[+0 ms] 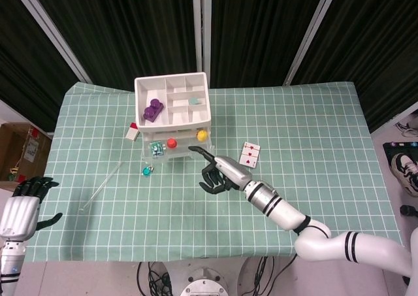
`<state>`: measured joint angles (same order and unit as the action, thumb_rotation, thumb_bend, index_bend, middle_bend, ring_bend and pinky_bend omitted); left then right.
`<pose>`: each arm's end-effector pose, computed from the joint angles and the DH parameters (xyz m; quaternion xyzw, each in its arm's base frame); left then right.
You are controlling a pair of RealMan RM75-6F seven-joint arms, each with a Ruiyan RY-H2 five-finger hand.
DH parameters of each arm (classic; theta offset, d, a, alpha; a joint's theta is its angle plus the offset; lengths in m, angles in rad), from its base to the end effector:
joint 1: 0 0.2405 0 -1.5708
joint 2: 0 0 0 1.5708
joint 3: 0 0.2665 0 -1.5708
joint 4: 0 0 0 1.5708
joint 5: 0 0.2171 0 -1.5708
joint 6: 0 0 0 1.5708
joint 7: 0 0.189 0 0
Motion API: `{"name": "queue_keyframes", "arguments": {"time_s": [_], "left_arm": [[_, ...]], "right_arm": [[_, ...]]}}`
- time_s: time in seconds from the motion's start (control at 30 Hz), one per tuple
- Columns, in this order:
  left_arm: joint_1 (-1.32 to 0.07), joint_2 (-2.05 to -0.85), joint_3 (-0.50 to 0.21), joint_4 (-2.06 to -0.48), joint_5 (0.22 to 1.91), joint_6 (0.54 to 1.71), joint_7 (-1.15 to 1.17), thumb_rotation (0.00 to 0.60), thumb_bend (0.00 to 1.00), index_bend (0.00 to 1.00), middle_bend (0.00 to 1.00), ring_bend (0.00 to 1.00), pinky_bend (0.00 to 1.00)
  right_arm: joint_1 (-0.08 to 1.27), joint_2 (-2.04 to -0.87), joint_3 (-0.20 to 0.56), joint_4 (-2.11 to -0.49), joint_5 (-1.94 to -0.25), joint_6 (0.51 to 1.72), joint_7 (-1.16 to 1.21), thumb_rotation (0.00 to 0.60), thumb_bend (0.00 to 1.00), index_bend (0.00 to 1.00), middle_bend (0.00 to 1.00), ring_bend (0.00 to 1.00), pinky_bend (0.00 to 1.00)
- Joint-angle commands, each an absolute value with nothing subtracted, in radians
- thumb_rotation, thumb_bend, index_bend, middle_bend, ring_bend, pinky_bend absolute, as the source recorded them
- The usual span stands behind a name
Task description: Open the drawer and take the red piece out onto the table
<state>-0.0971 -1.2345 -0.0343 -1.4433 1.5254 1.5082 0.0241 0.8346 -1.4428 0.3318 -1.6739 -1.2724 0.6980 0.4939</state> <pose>-0.3388 0.2300 0.1338 -0.6137 -0.3536 -0.3765 0.5971 -0.0334 -0.3768 -0.0292 0.6332 -0.5994 0.4811 0.0910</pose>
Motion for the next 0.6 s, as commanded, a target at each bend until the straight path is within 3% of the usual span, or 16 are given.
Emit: {"name": "queue_keyframes", "arguments": {"time_s": [0.03, 0.2, 0.4, 0.6], "left_arm": [[-0.097, -1.233, -0.034, -1.445, 1.524, 1.506, 0.025, 0.600, 0.00, 0.29, 0.22, 0.16, 0.20], [-0.097, -1.231, -0.034, -1.448, 1.523, 1.505, 0.028, 0.600, 0.00, 0.29, 0.22, 0.16, 0.20], [-0.094, -1.238, -0.034, -1.437, 1.525, 1.512, 0.018, 0.600, 0.00, 0.29, 0.22, 0.16, 0.20], [-0.095, -1.241, -0.036, -1.432, 1.524, 1.511, 0.017, 0.600, 0.00, 0.29, 0.22, 0.16, 0.20]], "right_arm": [[0.898, -1.422, 0.348, -1.634, -1.148, 0.623, 0.403, 0.600, 0.36, 0.00, 0.74, 0.73, 0.76], [0.956, -1.441, 0.339, -1.580, -1.031, 0.588, 0.320, 0.600, 0.36, 0.03, 0.74, 0.74, 0.77], [0.958, -1.444, 0.320, -1.612, -0.979, 0.626, 0.269, 0.600, 0.38, 0.23, 0.79, 0.78, 0.81], [0.928, -1.402, 0.307, -1.696, -1.006, 0.624, 0.288, 0.600, 0.38, 0.27, 0.80, 0.78, 0.82]]}}
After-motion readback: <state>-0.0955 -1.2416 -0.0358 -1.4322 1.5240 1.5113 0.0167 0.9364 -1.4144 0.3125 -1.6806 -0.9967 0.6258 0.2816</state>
